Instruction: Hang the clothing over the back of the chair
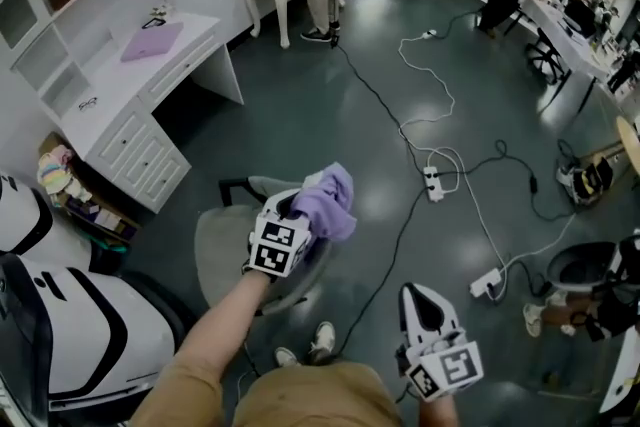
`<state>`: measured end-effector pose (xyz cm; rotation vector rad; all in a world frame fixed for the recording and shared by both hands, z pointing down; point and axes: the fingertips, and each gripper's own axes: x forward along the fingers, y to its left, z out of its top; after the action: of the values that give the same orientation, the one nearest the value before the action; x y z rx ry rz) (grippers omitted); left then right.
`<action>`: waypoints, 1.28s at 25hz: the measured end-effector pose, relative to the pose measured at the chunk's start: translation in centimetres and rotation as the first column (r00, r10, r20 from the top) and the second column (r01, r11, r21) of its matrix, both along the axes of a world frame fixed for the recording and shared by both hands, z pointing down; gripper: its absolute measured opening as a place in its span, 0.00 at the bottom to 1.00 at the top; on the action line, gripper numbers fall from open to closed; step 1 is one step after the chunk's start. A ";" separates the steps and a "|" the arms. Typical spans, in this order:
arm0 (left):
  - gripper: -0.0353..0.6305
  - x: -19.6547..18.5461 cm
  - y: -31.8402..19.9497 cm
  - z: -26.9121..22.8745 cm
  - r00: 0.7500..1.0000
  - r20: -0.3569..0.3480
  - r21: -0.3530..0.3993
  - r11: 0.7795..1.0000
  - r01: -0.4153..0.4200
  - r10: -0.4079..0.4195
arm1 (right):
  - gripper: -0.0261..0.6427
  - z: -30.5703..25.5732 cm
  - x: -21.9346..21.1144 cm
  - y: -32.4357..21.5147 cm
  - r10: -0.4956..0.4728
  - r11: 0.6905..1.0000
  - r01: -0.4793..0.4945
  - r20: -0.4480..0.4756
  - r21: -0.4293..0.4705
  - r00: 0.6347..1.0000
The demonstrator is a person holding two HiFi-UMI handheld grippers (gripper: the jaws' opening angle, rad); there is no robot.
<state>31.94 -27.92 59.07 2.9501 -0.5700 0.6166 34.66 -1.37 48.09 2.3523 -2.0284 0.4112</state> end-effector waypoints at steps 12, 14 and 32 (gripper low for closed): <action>0.15 10.3 1.4 10.6 0.940 0.300 -0.005 0.985 -0.172 0.165 | 0.05 4.0 3.0 1.3 0.072 0.996 -0.069 0.050 -0.064 0.996; 0.15 10.9 1.4 11.8 0.928 0.332 -0.004 0.985 -0.175 0.167 | 0.05 4.4 3.6 1.8 0.082 0.995 -0.078 0.060 -0.066 0.995; 0.59 11.3 4.3 15.1 0.835 0.451 -0.012 0.938 -0.346 0.314 | 0.05 6.2 3.4 0.6 0.065 0.996 -0.057 0.114 -0.073 0.991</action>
<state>43.23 -23.65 74.15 2.9962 -0.0911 1.3620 38.04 -0.72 54.32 2.4073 -1.9564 0.6251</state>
